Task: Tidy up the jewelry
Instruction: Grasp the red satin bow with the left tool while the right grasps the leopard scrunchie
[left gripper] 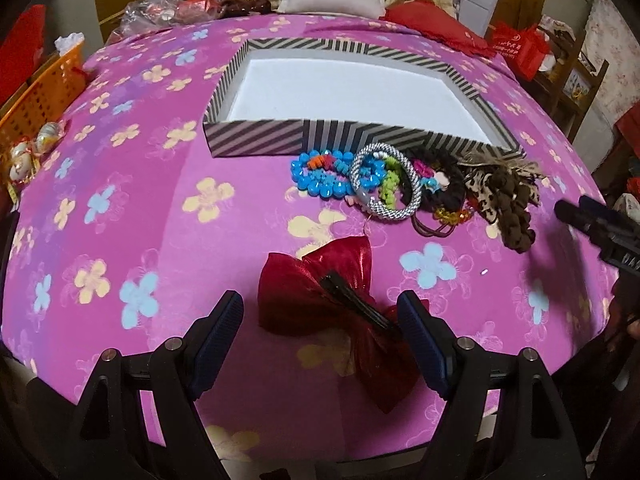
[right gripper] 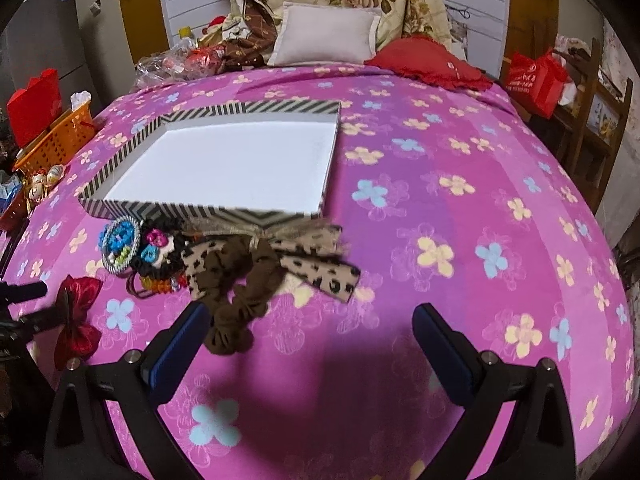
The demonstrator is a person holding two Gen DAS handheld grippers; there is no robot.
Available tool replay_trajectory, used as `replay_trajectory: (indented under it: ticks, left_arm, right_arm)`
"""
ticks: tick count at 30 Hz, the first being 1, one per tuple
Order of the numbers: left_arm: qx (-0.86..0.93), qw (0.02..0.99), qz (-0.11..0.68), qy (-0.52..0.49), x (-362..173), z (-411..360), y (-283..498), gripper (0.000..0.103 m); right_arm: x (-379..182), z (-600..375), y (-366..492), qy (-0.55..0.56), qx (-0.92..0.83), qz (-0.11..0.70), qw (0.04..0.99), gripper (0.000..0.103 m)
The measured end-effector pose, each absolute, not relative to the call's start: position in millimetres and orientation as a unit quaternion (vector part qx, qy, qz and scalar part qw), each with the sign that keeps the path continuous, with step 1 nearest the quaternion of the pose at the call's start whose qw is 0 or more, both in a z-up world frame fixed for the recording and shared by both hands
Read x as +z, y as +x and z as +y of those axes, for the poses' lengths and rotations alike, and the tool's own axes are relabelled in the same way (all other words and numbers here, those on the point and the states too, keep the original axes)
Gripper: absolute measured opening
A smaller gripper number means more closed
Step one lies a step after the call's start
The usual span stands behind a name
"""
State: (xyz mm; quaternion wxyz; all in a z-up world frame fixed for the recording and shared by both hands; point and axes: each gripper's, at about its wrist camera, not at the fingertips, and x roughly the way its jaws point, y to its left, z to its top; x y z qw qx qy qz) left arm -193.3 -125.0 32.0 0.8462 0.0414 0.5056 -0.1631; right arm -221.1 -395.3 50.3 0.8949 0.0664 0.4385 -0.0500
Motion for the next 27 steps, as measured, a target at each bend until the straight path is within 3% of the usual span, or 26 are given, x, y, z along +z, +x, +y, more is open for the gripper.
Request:
replay_trajectory:
  ticks: [3,5,7,12,14,16,18,19,23,27]
  left_arm:
    - [-0.157,0.846,0.509,0.04,26.7,-126.2,-190.0,0.057]
    - [-0.156,0.845,0.511,0.039,24.6,-126.8,-187.9,0.057]
    - [-0.155,0.843,0.513,0.043,22.2,-129.3,-186.2,0.057]
    - [-0.156,0.843,0.513,0.05,19.1,-134.5,-183.5,0.057]
    - [-0.155,0.842,0.514,0.052,17.6,-136.0,-182.1,0.055]
    - [-0.155,0.842,0.513,0.054,16.9,-136.8,-181.7,0.049]
    - [-0.155,0.846,0.507,0.06,17.4,-137.8,-182.5,0.038]
    - [-0.16,0.846,0.505,0.061,17.5,-138.9,-182.7,0.035]
    - [-0.167,0.853,0.489,0.074,21.5,-140.6,-185.9,0.002]
    - [-0.179,0.851,0.492,0.05,24.7,-133.6,-185.4,0.0]
  right_arm:
    - [52.8,-392.1,-211.2,0.075,-0.033,0.437,0.896,0.1]
    - [49.9,-388.0,-201.7,0.075,-0.028,0.442,0.893,0.094]
    - [45.1,-385.5,-192.9,0.08,-0.023,0.448,0.89,0.08]
    - [32.5,-373.5,-179.2,0.084,-0.004,0.459,0.884,0.077]
    - [26.1,-370.4,-175.1,0.075,-0.008,0.467,0.881,0.071]
    - [21.2,-373.0,-173.1,0.094,0.009,0.473,0.876,0.056]
    - [17.0,-375.7,-172.5,0.108,0.017,0.474,0.874,0.052]
    - [15.2,-375.8,-172.8,0.107,0.018,0.474,0.874,0.045]
    - [15.8,-374.7,-178.7,0.111,0.035,0.464,0.878,0.022]
    - [22.7,-374.3,-186.3,0.111,0.04,0.452,0.884,0.015]
